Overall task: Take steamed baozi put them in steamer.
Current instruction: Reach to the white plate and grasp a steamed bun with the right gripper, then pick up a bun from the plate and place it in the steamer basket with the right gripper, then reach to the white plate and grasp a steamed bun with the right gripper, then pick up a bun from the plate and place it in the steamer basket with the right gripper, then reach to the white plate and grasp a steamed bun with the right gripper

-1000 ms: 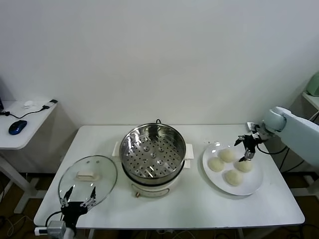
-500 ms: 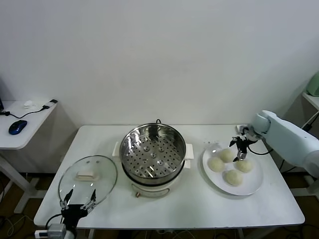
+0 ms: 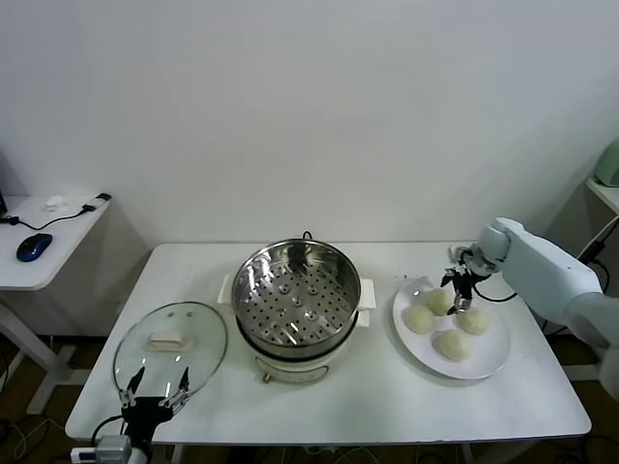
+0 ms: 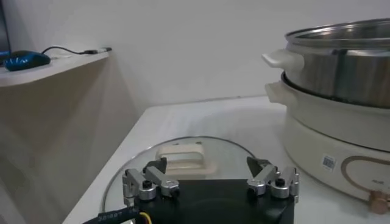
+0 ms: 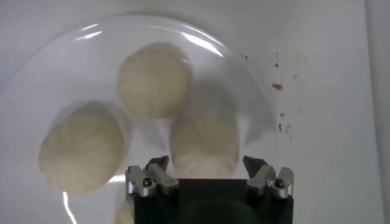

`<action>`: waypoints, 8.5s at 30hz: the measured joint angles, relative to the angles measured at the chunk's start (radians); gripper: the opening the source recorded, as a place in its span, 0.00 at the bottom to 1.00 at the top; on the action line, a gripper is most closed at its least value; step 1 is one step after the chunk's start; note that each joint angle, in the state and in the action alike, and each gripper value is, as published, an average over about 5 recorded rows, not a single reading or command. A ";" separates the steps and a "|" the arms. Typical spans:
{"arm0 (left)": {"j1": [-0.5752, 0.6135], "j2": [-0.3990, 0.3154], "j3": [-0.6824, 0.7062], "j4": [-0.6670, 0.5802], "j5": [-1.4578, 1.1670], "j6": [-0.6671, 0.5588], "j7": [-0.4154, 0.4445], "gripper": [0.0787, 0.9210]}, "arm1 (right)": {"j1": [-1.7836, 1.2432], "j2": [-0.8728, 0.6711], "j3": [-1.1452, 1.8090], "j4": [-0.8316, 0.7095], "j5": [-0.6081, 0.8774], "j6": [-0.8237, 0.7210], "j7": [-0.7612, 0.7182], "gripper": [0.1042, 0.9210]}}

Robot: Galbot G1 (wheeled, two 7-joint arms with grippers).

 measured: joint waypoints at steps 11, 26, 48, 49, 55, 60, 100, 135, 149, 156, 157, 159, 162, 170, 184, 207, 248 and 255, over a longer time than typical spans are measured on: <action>0.007 -0.001 0.002 -0.013 0.003 -0.002 -0.001 0.88 | 0.090 -0.038 -0.056 0.082 0.054 0.001 -0.026 0.66; 0.028 -0.005 0.032 -0.033 0.034 -0.015 -0.006 0.88 | 0.633 0.059 -0.418 0.537 0.355 0.133 -0.063 0.66; 0.040 -0.006 0.054 -0.044 0.062 -0.029 -0.015 0.88 | 0.474 0.377 -0.404 0.416 -0.108 0.619 0.058 0.66; 0.040 -0.006 0.054 -0.042 0.062 -0.030 -0.016 0.88 | 0.458 0.389 -0.395 0.390 -0.124 0.632 0.064 0.66; 0.031 -0.006 0.055 -0.031 0.060 -0.032 -0.019 0.88 | 0.383 0.453 -0.351 0.256 -0.193 0.694 0.088 0.66; 0.023 -0.006 0.057 -0.027 0.058 -0.031 -0.020 0.88 | 0.340 0.495 -0.327 0.166 -0.224 0.733 0.102 0.71; 0.008 -0.003 0.061 -0.021 0.064 -0.040 -0.022 0.88 | 0.532 -0.204 -0.720 0.674 0.478 -0.181 0.146 0.88; 0.025 -0.011 0.071 -0.012 0.075 -0.051 -0.024 0.88 | 0.189 -0.125 -0.415 0.464 0.380 -0.309 0.146 0.68; 0.037 -0.009 0.080 -0.029 0.086 -0.052 -0.024 0.88 | 0.690 -0.080 -0.643 0.666 0.672 -0.356 0.097 0.68; 0.028 -0.003 0.087 -0.032 0.090 -0.049 -0.024 0.88 | 0.820 0.041 -0.652 0.810 0.884 -0.468 0.188 0.68; 0.027 -0.003 0.089 -0.033 0.091 -0.049 -0.023 0.88 | 0.823 0.063 -0.648 0.823 0.908 -0.485 0.205 0.68; 0.024 -0.003 0.091 -0.034 0.093 -0.049 -0.023 0.88 | 0.818 0.107 -0.639 0.843 0.945 -0.516 0.239 0.68; 0.021 -0.004 0.093 -0.034 0.095 -0.050 -0.023 0.88 | 0.791 0.170 -0.625 0.855 0.981 -0.560 0.289 0.68; 0.018 -0.014 0.100 -0.032 0.100 -0.050 -0.022 0.88 | 0.659 0.310 -0.603 0.797 0.991 -0.635 0.384 0.68; 0.012 -0.022 0.105 -0.018 0.100 -0.052 -0.023 0.88 | 0.483 0.438 -0.568 0.645 0.936 -0.668 0.445 0.70; 0.012 -0.022 0.105 -0.024 0.100 -0.055 -0.026 0.88 | 0.798 0.091 -0.740 0.783 0.795 -0.375 0.146 0.88; 0.022 -0.033 0.096 -0.015 0.110 -0.054 -0.026 0.88 | 0.101 -0.326 -0.353 0.645 0.223 -0.325 0.140 0.88; 0.029 -0.033 0.097 -0.025 0.110 -0.053 -0.025 0.88 | 0.117 -0.340 -0.358 0.661 0.226 -0.325 0.123 0.78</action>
